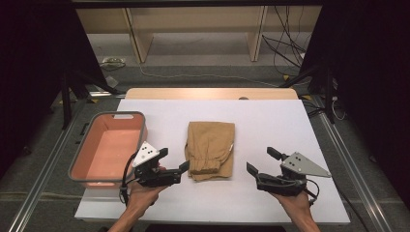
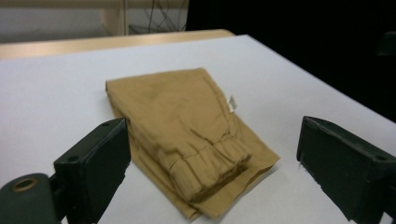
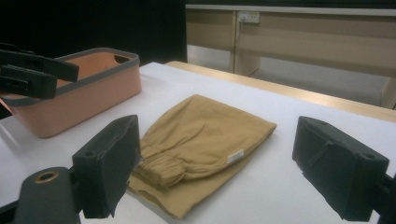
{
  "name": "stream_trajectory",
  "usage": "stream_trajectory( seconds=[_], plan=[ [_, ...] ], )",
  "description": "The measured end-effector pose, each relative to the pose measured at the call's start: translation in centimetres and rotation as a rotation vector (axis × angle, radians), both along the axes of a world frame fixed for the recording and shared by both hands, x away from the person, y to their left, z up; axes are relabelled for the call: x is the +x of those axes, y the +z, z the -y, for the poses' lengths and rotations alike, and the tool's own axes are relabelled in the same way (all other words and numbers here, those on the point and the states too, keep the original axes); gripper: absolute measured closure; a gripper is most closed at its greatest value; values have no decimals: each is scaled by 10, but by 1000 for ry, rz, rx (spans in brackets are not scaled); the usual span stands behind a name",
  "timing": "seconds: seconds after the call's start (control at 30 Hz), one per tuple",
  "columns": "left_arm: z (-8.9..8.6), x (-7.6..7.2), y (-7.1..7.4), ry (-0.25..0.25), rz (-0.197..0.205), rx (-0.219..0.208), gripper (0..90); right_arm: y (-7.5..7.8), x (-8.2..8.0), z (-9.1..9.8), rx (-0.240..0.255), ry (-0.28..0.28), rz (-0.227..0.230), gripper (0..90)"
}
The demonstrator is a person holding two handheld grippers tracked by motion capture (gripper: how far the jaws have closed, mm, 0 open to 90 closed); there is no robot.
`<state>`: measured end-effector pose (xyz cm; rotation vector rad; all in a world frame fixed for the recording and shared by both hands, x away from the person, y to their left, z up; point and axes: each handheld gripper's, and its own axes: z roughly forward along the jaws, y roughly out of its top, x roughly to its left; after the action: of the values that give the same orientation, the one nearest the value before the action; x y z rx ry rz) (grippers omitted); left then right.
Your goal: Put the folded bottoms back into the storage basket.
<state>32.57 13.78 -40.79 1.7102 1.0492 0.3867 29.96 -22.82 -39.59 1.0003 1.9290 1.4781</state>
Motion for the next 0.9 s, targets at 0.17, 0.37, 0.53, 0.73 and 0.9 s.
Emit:
stream_trajectory(
  seconds=[0.17,0.37,0.53,0.73,0.9],
  plan=[
    [4,5,-4,10,-66,-6,96,-1,6,1,-10,-2,-16,161],
    [9,9,-8,31,-119,18,102,-2,15,3,-33,-11,-22,159],
    [12,13,-12,38,-164,36,109,-5,26,6,-46,-24,-53,159],
    [15,17,-15,45,-197,56,111,-9,41,3,-79,-18,-82,159],
    [18,19,-19,34,-228,79,123,-15,53,-2,-102,1,-130,159]
  ],
)
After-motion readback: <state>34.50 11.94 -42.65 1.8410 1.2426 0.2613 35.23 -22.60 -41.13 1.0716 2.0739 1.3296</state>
